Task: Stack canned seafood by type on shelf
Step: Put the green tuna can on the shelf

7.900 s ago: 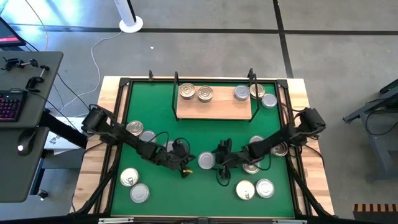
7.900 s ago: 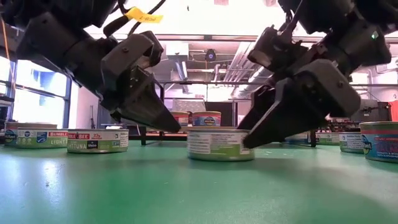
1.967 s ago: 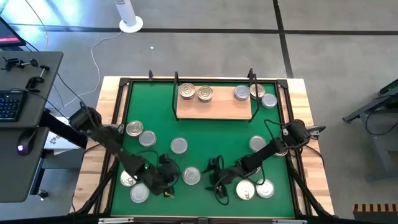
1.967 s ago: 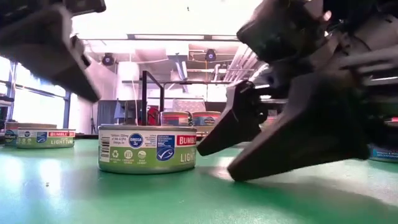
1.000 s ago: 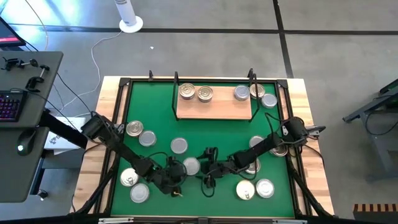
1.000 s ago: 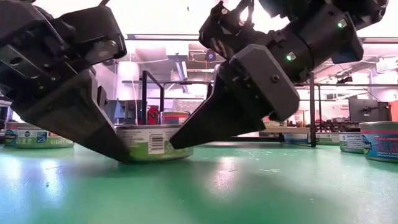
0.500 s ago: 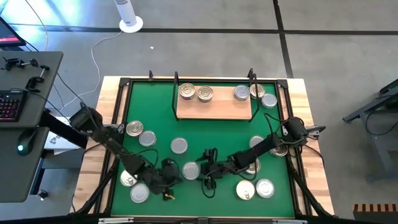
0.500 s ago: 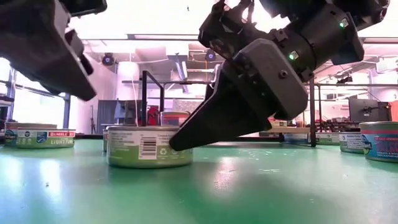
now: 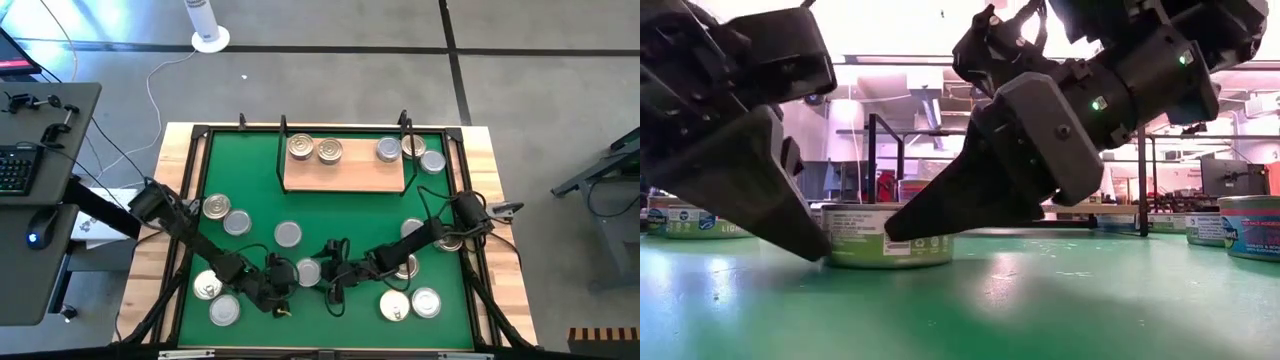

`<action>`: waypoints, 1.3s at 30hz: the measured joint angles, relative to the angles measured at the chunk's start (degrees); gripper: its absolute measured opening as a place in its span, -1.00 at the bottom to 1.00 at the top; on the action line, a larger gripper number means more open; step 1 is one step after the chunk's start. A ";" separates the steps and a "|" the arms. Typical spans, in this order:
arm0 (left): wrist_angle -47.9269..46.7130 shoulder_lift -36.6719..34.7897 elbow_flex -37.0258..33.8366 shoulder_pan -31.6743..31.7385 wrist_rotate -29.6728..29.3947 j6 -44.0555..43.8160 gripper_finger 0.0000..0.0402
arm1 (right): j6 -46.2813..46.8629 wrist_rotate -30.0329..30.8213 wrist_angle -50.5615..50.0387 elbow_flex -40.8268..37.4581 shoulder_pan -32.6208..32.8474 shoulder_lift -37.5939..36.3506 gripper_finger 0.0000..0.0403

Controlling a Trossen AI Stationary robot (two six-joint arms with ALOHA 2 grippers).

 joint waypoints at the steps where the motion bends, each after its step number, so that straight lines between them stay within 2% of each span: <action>1: 0.86 0.39 -0.04 0.28 0.00 0.45 -1.00 | 0.35 0.27 0.14 0.01 -0.01 0.35 0.98; 9: 4.81 0.89 -0.08 1.76 0.23 5.42 -1.00 | 0.89 0.83 0.92 0.05 -0.24 1.52 0.98; 14: 6.85 -0.65 0.30 1.43 8.04 9.48 -1.00 | 1.67 -1.05 0.14 0.41 -0.02 1.64 0.98; 17: 2.28 -2.91 0.28 -0.12 10.08 7.33 -1.00 | 2.74 -0.90 -0.60 0.29 0.35 1.78 0.94; 21: -7.60 -6.90 0.26 -3.02 11.16 -0.47 -1.00 | 3.40 -0.28 -0.84 0.16 0.72 1.80 0.82; 23: -13.06 -7.90 0.25 -4.18 9.83 -4.20 -1.00 | 3.80 -0.31 -1.02 0.16 0.79 1.78 0.77; 26: -19.33 -8.09 0.17 -5.20 2.25 -7.11 -1.00 | 3.96 -0.35 -0.98 0.16 0.81 1.78 0.76; 28: -20.51 -7.80 0.14 -4.47 -3.63 -8.80 -1.00 | 4.21 -0.44 -0.87 0.13 0.81 1.78 0.76; 30: -20.18 -7.03 0.10 -3.20 -7.03 -9.01 -1.00 | 4.91 -1.84 -0.72 0.09 0.48 1.78 0.76; 34: -15.15 -5.28 0.01 -0.97 -8.59 -5.86 -1.00 | 5.24 -5.88 -0.26 -0.01 -0.61 1.63 0.76; 39: -10.12 -2.80 -0.18 0.80 -8.47 -3.33 -1.00 | 4.02 -6.44 0.83 -0.21 -0.80 1.61 0.77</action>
